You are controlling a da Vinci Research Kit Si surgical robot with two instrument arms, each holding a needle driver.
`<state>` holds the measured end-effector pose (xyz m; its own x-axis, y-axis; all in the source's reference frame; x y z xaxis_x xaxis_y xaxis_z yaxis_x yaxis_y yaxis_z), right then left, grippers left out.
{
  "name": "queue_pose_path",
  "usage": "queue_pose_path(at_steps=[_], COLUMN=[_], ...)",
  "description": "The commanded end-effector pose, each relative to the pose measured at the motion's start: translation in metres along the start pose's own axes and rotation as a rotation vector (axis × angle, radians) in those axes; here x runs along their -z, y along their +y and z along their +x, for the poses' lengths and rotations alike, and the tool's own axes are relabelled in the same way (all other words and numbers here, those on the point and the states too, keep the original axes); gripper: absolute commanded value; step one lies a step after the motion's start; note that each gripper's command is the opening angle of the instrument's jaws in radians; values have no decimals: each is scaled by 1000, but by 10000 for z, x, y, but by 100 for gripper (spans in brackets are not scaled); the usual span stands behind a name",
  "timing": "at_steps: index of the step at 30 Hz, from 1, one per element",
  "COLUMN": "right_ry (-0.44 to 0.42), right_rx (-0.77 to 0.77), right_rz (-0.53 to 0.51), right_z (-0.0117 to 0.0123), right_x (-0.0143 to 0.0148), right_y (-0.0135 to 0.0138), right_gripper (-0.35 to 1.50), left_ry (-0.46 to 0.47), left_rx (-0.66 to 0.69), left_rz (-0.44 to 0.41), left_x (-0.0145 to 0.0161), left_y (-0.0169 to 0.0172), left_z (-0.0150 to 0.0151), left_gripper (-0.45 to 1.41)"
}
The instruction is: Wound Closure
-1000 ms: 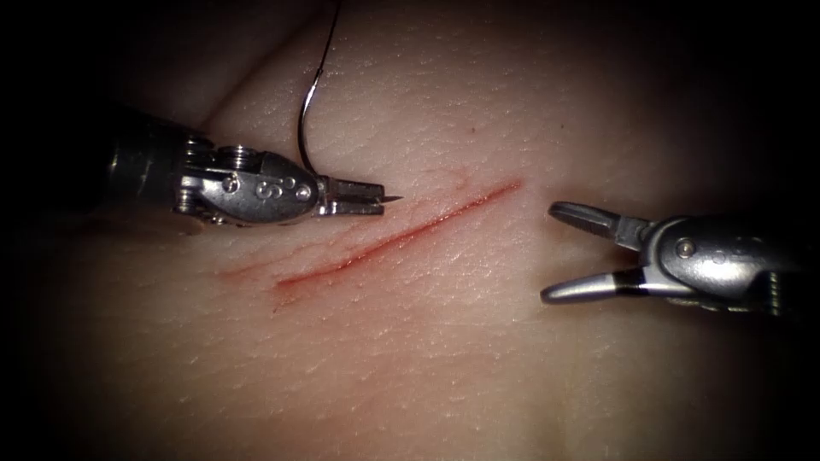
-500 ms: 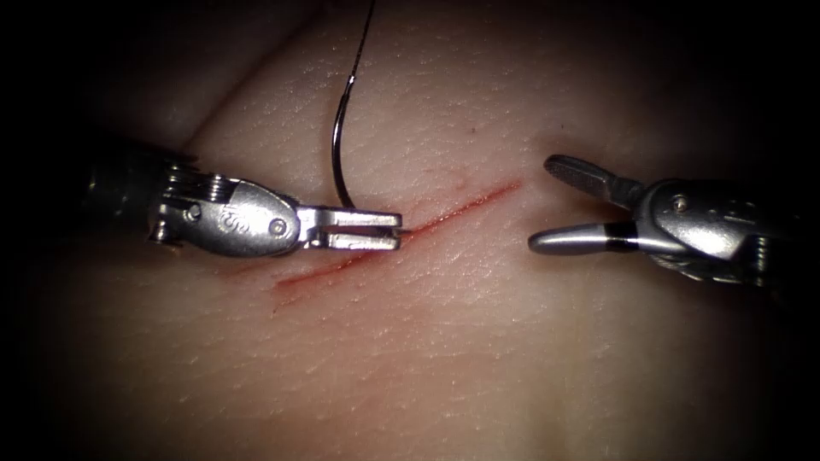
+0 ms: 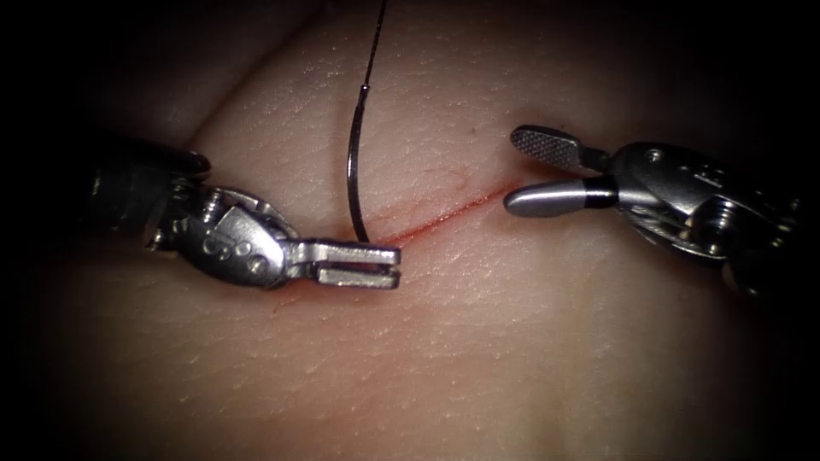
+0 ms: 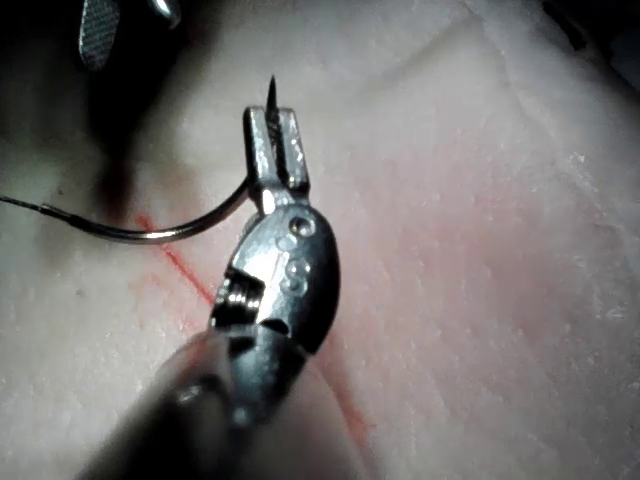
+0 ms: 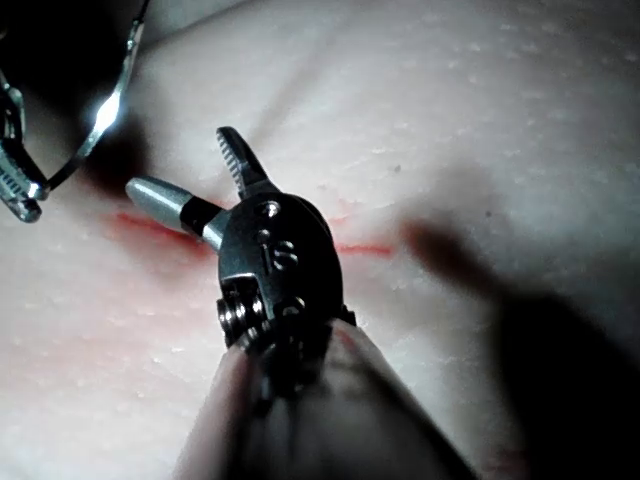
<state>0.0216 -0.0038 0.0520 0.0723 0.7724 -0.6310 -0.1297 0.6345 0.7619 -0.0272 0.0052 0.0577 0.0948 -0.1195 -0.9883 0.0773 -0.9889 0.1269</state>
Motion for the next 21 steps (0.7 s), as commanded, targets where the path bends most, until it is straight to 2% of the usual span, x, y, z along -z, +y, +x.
queue_pose_path(at_steps=[1,12,21], right_ry=[6,67,78], right_rx=[-20,-130,-166], right_rz=[29,216,256], right_z=[-2,5,7], right_x=[-13,-59,-83], right_y=[3,7,7], right_gripper=[110,107,107], left_ry=[9,59,108], left_rx=[-11,-88,-171], left_rz=[-2,-15,-10], left_x=[-6,-12,-7], left_y=[4,5,10], left_z=[-3,7,19], left_gripper=[-45,-45,-45])
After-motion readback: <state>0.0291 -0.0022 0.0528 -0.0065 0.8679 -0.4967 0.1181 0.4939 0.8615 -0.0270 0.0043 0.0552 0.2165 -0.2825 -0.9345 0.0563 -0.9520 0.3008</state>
